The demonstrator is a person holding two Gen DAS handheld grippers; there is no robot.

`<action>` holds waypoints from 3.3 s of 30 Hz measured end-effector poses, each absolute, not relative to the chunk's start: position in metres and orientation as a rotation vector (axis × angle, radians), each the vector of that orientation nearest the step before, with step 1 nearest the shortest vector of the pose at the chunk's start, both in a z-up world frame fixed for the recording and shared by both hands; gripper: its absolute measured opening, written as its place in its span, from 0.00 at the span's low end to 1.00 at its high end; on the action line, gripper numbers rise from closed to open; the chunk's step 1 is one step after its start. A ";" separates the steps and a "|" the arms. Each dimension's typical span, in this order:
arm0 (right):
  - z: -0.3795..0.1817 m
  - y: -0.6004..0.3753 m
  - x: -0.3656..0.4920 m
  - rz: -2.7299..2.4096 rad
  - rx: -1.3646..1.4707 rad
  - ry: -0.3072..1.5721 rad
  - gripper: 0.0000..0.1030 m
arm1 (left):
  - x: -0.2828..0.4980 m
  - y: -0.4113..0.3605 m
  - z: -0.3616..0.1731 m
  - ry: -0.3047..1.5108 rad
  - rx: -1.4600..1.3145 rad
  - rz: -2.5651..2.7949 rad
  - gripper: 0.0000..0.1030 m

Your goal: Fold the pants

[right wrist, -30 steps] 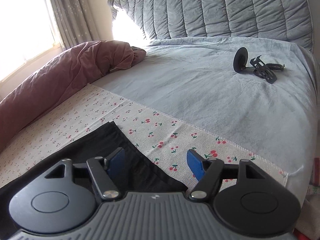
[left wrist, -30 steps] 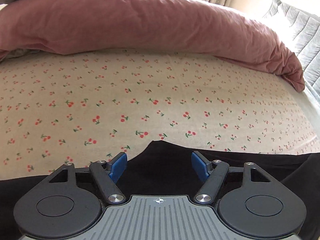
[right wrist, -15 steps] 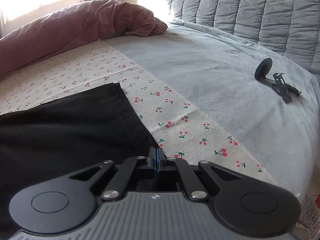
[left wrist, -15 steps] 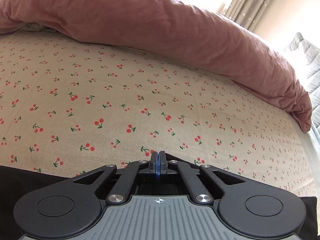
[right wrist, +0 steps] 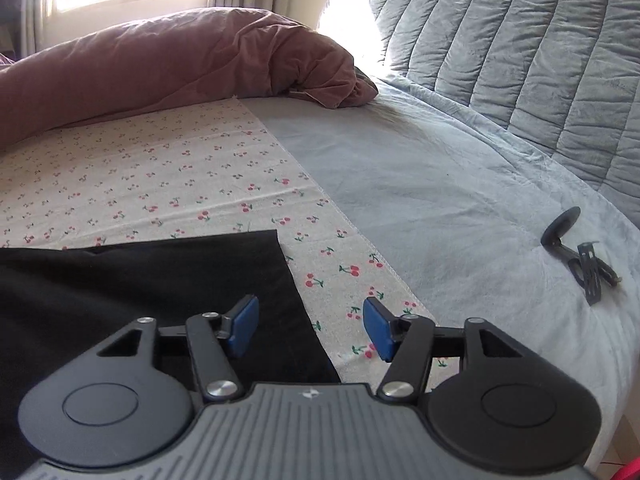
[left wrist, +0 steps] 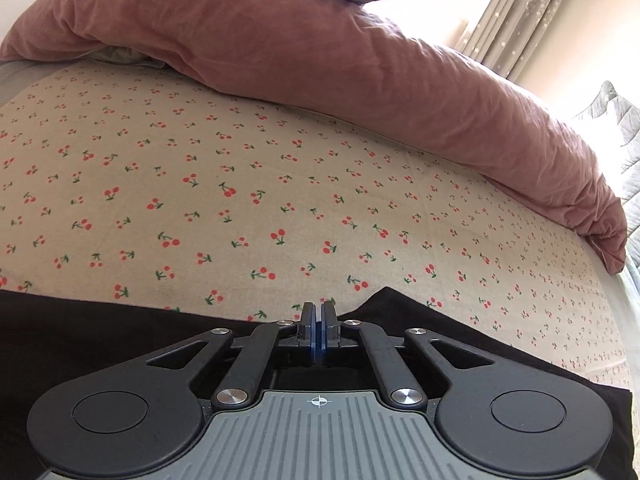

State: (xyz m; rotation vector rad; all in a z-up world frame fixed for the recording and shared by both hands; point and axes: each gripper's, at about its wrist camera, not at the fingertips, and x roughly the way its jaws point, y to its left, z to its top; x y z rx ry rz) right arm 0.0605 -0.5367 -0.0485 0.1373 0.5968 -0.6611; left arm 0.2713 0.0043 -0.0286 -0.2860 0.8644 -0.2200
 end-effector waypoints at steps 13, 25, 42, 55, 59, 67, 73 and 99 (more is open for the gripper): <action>-0.070 -0.547 0.167 -0.716 -0.010 0.799 0.02 | 0.212 0.084 -0.038 0.861 -0.313 -0.100 0.04; -0.065 -0.513 0.175 -0.827 -0.081 0.777 0.40 | 0.178 0.161 -0.029 0.787 -0.387 0.010 0.04; -0.076 -0.211 0.219 -0.102 -0.178 0.782 0.65 | 0.118 0.263 -0.025 0.753 -0.579 0.120 0.27; -0.074 -0.206 0.197 -0.087 -0.207 0.779 0.65 | 0.127 0.236 -0.055 0.840 -0.563 0.181 0.55; -0.077 -0.207 0.193 -0.062 -0.173 0.805 0.65 | 0.124 0.233 -0.054 0.757 -0.596 0.187 0.11; -0.079 -0.231 0.185 -0.052 -0.098 0.849 0.70 | 0.110 0.207 -0.033 0.754 -0.389 0.212 0.17; -0.072 -0.248 0.181 -0.084 -0.055 0.841 0.72 | 0.105 0.231 -0.020 0.792 -0.482 0.187 0.24; -0.078 -0.351 0.092 -0.228 0.001 0.879 0.80 | 0.091 0.205 0.071 0.423 -0.490 0.304 0.46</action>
